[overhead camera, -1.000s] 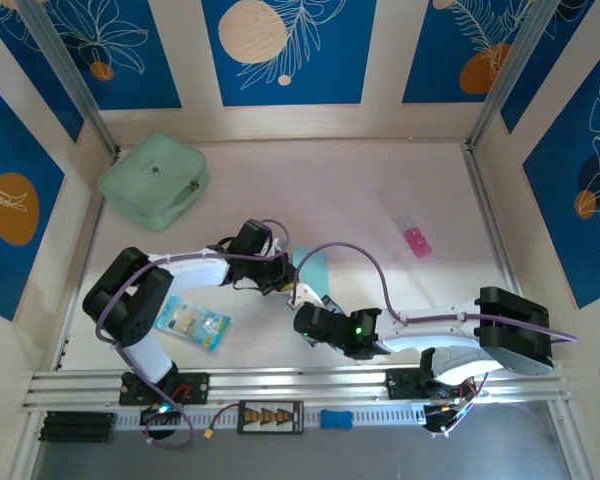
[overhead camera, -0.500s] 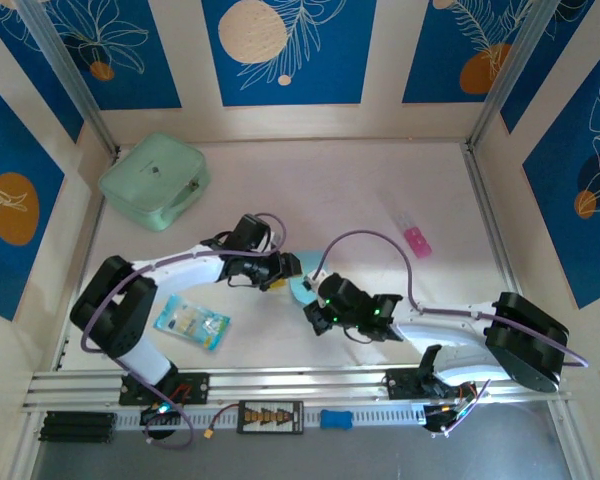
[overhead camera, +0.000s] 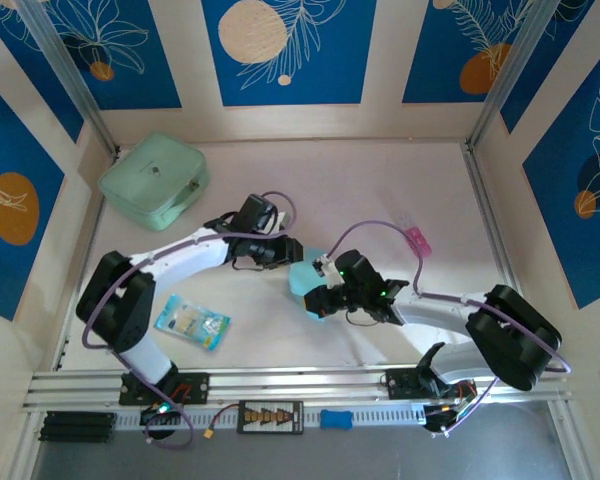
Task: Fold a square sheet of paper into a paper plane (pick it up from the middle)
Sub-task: Third fold the triangle at the center of the table.
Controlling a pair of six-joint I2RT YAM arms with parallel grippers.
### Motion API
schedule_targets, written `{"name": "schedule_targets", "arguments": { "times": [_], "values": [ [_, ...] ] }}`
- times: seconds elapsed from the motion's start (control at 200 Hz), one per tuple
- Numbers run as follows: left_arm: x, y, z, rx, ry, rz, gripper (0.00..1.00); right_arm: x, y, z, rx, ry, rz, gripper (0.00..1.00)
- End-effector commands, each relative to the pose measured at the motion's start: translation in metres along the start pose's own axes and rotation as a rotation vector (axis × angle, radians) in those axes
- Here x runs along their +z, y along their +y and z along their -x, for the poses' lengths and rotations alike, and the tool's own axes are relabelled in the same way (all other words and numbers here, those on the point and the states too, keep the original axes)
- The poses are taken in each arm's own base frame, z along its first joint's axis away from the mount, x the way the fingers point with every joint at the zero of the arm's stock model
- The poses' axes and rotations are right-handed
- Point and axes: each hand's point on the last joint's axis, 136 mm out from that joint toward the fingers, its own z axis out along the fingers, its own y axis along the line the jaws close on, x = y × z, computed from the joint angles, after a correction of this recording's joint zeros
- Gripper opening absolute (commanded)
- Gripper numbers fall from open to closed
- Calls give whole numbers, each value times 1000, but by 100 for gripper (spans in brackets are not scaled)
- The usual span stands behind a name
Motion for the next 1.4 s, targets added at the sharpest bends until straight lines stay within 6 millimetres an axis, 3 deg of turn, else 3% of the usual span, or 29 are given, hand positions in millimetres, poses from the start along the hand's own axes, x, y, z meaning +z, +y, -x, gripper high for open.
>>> {"name": "schedule_targets", "arguments": {
  "times": [0.0,0.105,0.275,0.54,0.865,1.395],
  "values": [
    [11,-10,4,64,75,-32,29,2,8,-8,28,42,76,2],
    [29,-8,11,72,112,-31,20,2,5,-10,38,43,81,2],
    [62,-5,16,26,166,-59,16,-3,7,-15,43,54,128,1],
    [89,32,-8,-8,258,31,13,-6,8,-22,51,88,156,2],
    [97,53,-32,16,312,101,11,-6,-6,-19,62,96,96,2],
    [94,54,-33,21,304,106,11,1,-46,-8,76,121,-125,2]
  ]
}}
